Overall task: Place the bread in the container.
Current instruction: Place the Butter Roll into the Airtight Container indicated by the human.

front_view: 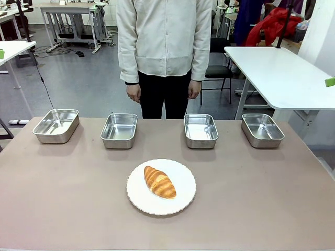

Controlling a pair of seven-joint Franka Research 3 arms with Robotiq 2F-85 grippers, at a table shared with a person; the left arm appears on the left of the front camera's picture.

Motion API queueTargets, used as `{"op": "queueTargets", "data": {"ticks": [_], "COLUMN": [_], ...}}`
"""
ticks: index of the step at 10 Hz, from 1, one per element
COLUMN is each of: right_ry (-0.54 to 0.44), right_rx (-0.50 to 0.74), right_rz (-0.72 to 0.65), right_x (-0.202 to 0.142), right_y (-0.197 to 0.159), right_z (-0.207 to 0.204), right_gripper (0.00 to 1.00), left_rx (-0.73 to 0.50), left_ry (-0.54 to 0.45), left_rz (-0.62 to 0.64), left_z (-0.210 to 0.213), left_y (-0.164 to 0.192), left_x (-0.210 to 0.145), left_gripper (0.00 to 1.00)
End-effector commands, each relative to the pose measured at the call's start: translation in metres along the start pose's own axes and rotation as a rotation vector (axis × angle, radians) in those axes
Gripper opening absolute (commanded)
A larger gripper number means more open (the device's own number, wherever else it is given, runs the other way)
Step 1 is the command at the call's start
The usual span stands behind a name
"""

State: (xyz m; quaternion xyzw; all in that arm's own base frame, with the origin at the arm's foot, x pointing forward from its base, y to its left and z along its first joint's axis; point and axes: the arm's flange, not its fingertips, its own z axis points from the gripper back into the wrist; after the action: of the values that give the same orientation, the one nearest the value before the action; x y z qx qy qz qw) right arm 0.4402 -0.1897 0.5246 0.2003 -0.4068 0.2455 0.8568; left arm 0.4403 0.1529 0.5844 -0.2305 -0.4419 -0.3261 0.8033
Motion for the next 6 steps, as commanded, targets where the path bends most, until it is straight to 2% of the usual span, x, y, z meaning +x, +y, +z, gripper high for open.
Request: {"op": "queueTargets", "data": {"ticks": [1,6], "right_ry": [-0.018,-0.018], "right_rx": [0.006,0.006], "right_rz": [0.000,0.000], "right_x": [0.0009,0.0009], "right_y": [-0.0010,-0.0010], "right_z": [-0.0014,-0.0014], "right_gripper": [1.00,1.00], "left_rx": [-0.009,-0.009], "left_ry": [-0.013,-0.013], "left_rz": [-0.004,-0.004], "left_z": [0.0006,0.0006], "left_y": [0.0000,0.0000], "left_x": [0.0013,0.0013], "left_gripper": [1.00,1.00]}}
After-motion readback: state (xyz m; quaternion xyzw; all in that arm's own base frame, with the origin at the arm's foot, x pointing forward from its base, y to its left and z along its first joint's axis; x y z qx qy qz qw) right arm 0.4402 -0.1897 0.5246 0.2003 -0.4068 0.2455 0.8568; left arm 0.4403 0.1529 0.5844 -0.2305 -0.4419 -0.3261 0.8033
